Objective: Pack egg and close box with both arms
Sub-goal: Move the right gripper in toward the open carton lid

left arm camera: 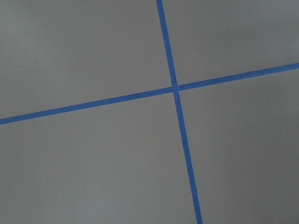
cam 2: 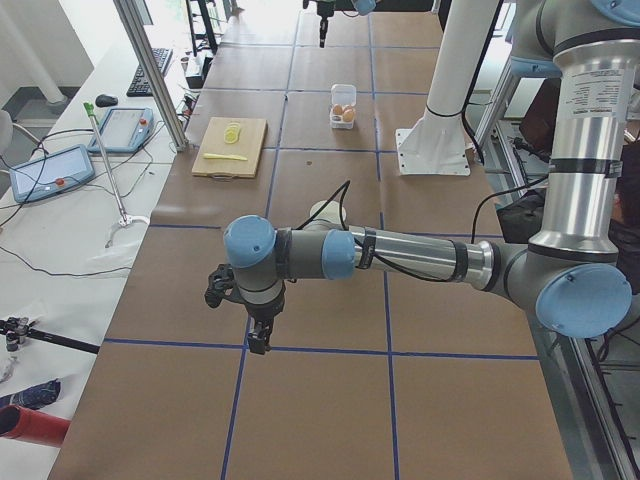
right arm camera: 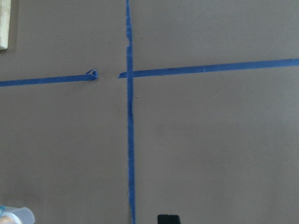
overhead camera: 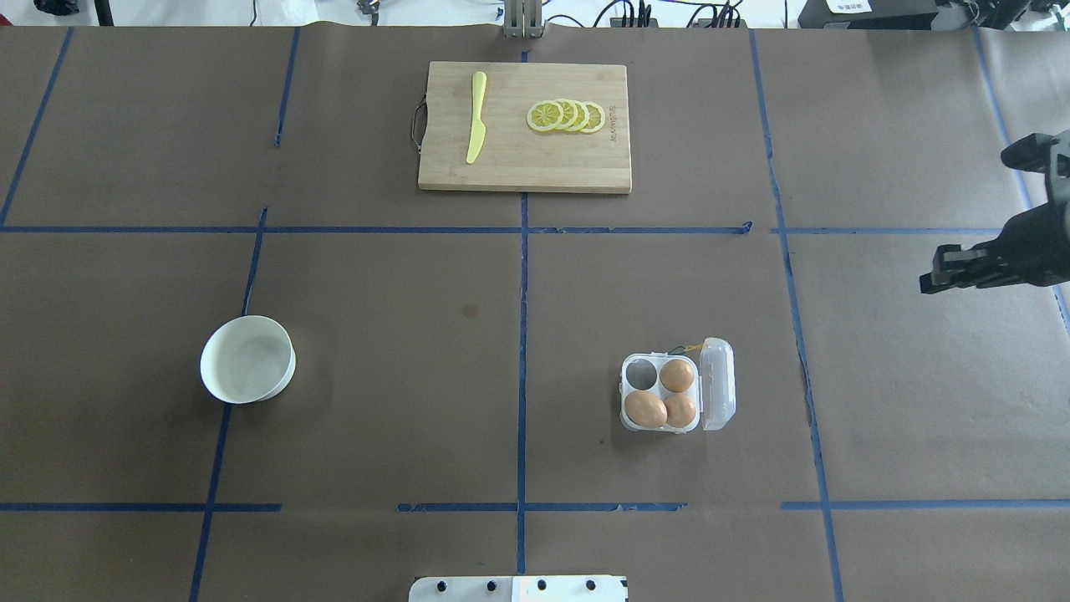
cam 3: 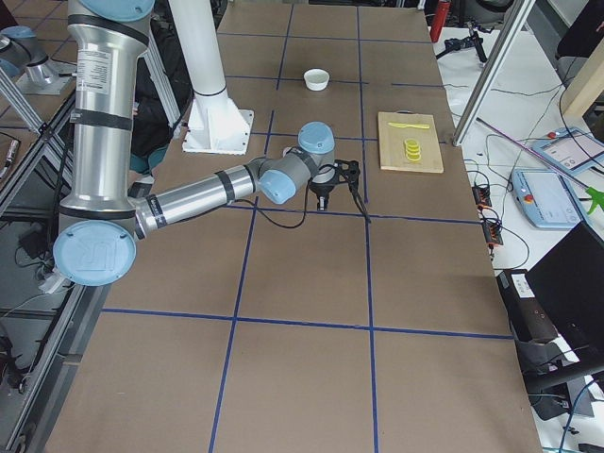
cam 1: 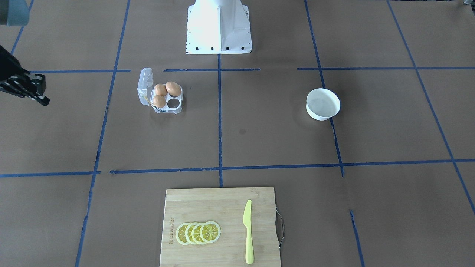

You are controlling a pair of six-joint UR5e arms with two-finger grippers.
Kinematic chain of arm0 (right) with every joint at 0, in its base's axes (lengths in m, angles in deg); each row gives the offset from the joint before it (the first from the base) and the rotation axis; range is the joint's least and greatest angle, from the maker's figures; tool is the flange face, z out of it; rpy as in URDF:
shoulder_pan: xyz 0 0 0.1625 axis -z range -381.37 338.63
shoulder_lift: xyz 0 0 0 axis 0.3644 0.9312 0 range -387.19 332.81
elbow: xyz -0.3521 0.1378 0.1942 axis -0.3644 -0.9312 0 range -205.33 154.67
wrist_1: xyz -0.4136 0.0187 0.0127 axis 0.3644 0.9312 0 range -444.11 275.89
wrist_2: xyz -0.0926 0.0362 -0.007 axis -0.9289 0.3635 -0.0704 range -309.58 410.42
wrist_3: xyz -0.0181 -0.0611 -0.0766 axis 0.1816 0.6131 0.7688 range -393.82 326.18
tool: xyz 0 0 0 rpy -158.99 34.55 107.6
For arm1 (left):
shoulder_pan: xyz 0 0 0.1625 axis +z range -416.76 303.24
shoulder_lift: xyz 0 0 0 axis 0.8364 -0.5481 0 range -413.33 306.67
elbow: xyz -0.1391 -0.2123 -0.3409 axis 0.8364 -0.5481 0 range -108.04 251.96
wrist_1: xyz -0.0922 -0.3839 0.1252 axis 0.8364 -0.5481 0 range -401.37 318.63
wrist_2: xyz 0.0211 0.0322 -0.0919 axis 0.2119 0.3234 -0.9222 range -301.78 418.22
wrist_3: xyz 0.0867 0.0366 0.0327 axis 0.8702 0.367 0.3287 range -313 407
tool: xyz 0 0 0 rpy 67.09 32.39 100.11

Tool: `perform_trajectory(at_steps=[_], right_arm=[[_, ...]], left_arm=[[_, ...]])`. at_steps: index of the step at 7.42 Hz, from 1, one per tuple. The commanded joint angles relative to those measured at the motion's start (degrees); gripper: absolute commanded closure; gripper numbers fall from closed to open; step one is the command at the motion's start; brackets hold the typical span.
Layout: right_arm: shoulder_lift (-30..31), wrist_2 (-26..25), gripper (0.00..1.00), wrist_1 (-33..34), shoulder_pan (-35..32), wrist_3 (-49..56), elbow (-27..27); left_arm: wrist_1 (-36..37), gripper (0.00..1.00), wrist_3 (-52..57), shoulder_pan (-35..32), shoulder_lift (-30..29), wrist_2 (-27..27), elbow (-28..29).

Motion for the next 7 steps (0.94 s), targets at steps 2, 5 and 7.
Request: perform_trajectory(at_steps=[2,5,7], right_arm=[[-8.77,-7.58,1.0,-4.74,15.18,-18.8,-0.36],[-11.8,-13.48,1.0,-4.83,22.16,-21.04,-0.89],[-11.88,-13.49,1.0,-4.83,22.16,-21.04,-0.89]], left_arm=[[-0.02,0.0,0.01,0.04,-0.34,-0.11,-0.05],[-0.02,0.0,0.01,0.04,-0.43,-0.11,-0.23],[-0.02,0.0,0.01,0.04,-0.43,-0.11,-0.23]])
